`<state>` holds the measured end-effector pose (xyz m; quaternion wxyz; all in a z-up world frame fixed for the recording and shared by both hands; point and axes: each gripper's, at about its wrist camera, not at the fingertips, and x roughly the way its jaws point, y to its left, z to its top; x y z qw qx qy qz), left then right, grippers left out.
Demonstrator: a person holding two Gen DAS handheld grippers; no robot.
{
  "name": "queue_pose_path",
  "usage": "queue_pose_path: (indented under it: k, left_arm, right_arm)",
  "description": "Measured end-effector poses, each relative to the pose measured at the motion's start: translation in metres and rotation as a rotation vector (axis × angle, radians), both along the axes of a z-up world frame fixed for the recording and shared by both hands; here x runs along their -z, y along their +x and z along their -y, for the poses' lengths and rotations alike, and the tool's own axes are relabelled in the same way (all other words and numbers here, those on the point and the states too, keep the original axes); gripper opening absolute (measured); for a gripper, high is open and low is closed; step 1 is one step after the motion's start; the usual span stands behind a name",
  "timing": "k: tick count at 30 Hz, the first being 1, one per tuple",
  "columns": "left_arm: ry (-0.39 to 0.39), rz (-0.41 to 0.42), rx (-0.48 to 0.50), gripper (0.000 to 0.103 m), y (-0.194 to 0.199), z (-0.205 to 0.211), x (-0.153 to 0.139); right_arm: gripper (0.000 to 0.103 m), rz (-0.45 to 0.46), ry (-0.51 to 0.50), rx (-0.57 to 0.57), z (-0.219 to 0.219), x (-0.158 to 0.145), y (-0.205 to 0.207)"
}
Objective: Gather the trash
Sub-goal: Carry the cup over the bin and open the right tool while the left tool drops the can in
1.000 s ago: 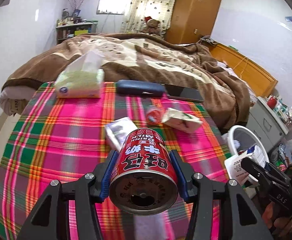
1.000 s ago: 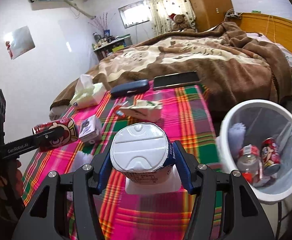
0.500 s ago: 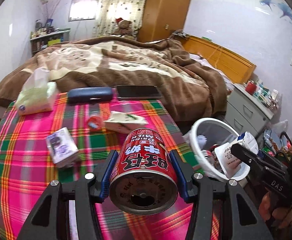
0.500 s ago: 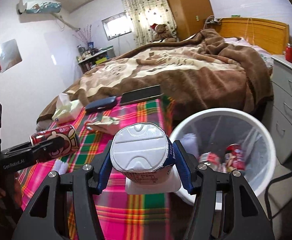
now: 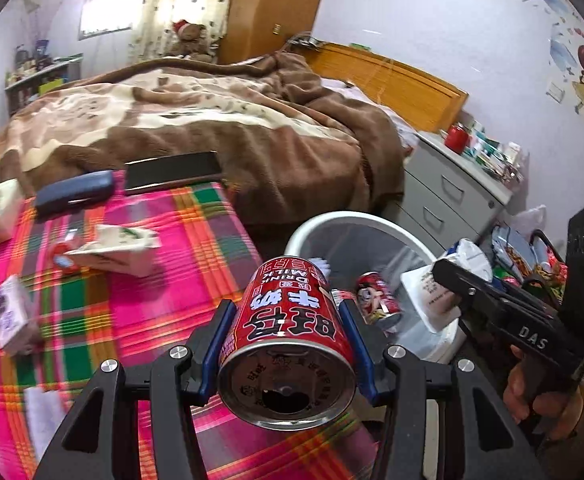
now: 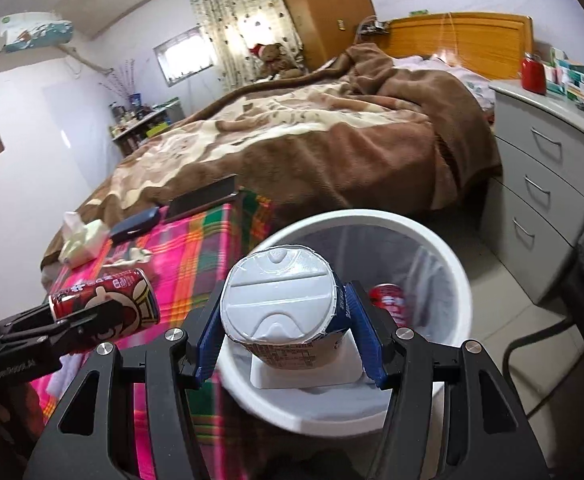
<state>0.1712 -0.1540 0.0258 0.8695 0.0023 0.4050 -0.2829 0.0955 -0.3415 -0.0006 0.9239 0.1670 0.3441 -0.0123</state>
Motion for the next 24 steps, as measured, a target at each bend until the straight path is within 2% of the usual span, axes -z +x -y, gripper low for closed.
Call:
queue_pose_path:
  k: [8,16,19,20,22,24]
  left_arm:
    - [0.032,-0.045,0.075,0.053,0.011,0.054,0.020]
    - [0.054,-0.075,0.109,0.053,0.016,0.083,0.037]
    - [0.055,-0.061,0.117,0.053,0.016,0.089,0.038]
    - [0.055,-0.059,0.120,0.054,0.015,0.090,0.037]
    - [0.056,-0.057,0.115,0.063,0.016,0.089,0.037]
    - [0.043,-0.063,0.115,0.064,0.017,0.088,0.037]
  right_arm:
    - [0.059,-0.069,0.003,0.045,0.030,0.018,0.007]
    - [0.059,-0.134,-0.006,0.036,0.043,0.030,0.016]
    - [0.059,-0.152,-0.021,0.039,0.045,0.033,0.017]
    - [0.059,-0.155,-0.024,0.041,0.046,0.034,0.017]
    - [0.060,-0.158,-0.014,0.040,0.047,0.034,0.016]
    - [0.065,-0.156,-0.010,0.041,0.047,0.033,0.015]
